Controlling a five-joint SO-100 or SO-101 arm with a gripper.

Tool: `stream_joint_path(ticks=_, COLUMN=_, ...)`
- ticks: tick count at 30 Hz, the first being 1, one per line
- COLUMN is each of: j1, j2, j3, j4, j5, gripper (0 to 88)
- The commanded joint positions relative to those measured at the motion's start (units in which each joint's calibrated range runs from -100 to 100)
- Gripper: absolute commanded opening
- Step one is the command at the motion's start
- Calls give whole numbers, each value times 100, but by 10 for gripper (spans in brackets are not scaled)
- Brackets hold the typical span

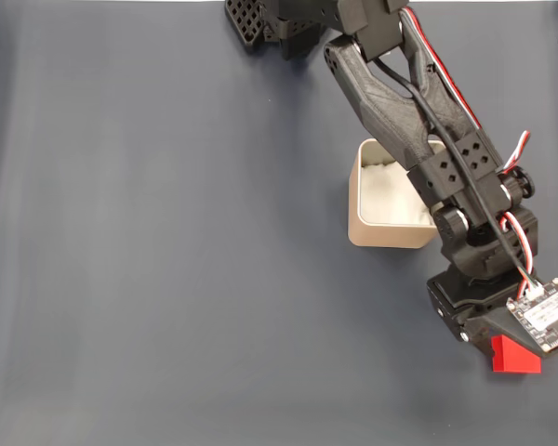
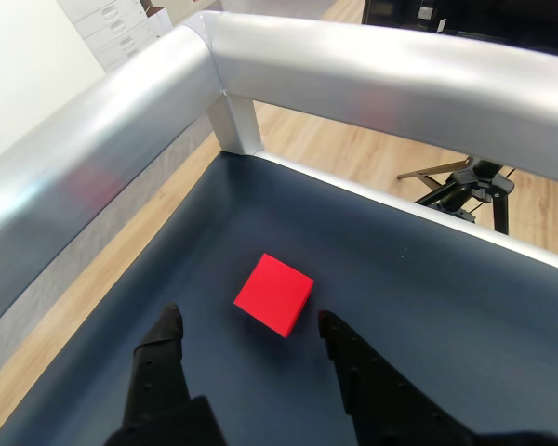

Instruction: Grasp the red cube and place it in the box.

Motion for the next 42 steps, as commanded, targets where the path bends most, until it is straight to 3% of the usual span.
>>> stream_joint_path(ticks=1, j1=-48, j2=-3, j3=-441, j4=-75, j5=-24, gripper=372)
stream_joint_path(ticks=42, j1=-41, j2=759, j3=-1088, j4=-173, j5=-44, gripper=370)
